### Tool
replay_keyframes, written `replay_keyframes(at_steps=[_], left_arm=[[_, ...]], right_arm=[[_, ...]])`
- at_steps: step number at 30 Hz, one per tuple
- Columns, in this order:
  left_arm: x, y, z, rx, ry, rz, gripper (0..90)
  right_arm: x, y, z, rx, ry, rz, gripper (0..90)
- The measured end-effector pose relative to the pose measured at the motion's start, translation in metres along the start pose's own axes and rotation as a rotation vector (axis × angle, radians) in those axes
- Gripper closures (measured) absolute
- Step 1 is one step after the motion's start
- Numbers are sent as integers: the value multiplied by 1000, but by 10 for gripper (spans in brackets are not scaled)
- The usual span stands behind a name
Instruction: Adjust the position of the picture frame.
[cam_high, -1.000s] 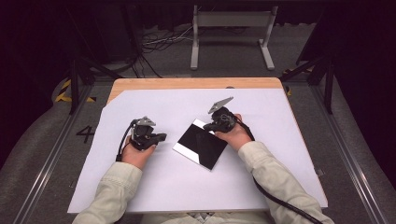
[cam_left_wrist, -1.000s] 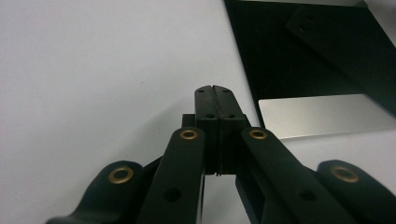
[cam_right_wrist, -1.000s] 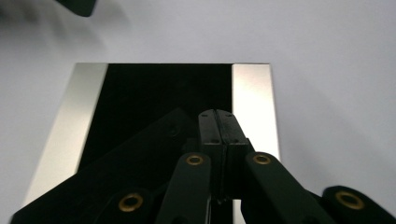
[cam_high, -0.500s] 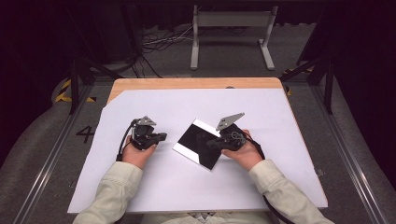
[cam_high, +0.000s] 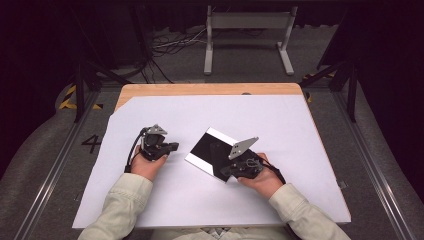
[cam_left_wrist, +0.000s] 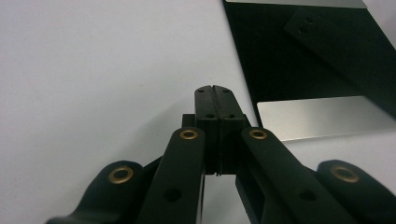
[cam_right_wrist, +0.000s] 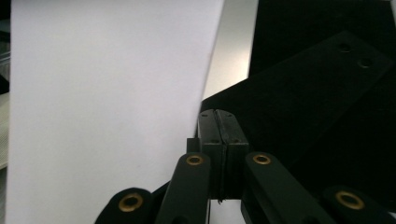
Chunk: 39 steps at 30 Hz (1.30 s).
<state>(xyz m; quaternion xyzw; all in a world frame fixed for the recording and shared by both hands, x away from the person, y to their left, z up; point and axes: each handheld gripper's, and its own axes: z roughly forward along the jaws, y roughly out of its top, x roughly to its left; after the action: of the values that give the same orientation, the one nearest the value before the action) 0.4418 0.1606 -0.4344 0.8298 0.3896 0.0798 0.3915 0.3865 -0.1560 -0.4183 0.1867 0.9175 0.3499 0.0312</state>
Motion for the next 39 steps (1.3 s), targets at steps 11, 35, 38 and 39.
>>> replay_keyframes(at_steps=[11,35,38,39], left_arm=[[0,0,2,3,-2,-2,900],[-2,0,7,23,3,4,894],[-2,1,8,17,1,8,895],[-2,1,8,17,1,8,895]], right_arm=[[19,-5,12,59,23,-51,900],[-7,-13,4,85,-99,12,900],[-12,-14,3,74,-126,34,900],[-13,-14,3,75,-138,33,900]])
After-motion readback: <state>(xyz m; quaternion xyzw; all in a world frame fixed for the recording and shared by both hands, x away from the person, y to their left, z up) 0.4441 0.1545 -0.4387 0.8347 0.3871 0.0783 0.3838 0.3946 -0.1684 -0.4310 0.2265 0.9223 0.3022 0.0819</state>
